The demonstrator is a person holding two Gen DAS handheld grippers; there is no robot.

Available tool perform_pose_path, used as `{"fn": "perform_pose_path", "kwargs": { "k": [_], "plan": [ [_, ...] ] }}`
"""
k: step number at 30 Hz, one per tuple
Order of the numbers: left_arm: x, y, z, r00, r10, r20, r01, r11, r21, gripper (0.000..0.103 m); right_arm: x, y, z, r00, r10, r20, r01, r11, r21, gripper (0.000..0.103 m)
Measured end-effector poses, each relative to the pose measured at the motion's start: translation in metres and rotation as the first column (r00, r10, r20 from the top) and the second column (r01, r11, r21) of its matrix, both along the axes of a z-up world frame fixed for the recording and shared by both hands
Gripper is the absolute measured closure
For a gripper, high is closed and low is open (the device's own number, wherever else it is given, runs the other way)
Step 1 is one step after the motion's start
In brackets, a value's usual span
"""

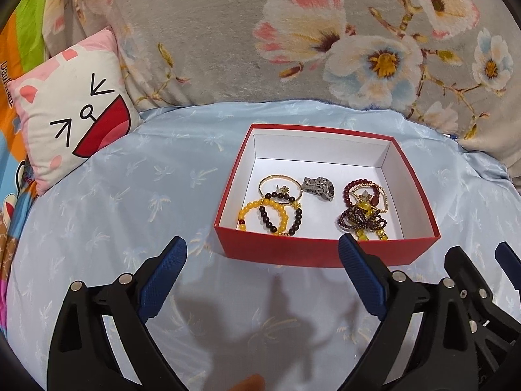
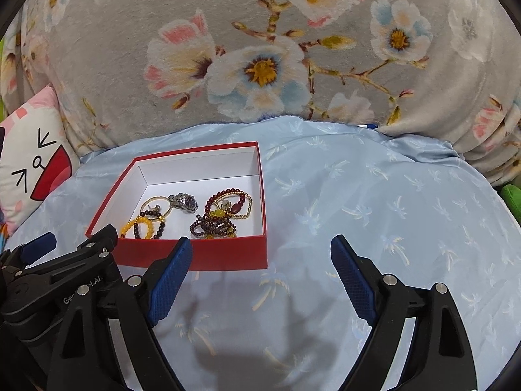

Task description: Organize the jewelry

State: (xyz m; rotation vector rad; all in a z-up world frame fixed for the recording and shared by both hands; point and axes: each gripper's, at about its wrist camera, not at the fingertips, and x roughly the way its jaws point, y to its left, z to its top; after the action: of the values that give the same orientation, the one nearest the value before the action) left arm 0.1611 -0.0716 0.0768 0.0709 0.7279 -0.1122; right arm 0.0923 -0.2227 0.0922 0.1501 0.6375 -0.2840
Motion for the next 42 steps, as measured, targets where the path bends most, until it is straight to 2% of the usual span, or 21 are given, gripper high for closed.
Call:
{"fn": "perform_pose_path", "kwargs": {
  "k": [18, 42],
  "plan": [
    [-0.025, 0.003, -0.004, 1.0, 0.014, 0.026, -0.015, 1.0, 0.018, 0.013, -0.022, 0.003, -0.006, 1.0, -0.007, -0.002, 0.007, 1.0, -0.005, 0.02],
    [-0.028, 0.009, -0.004, 0.999, 0.009, 0.033, -0.01, 1.0, 0.027, 0.013, -0.025, 0.01, -0.007, 1.0, -0.002, 0.001, 0.002, 1.0, -0.009, 0.02]
  ]
}}
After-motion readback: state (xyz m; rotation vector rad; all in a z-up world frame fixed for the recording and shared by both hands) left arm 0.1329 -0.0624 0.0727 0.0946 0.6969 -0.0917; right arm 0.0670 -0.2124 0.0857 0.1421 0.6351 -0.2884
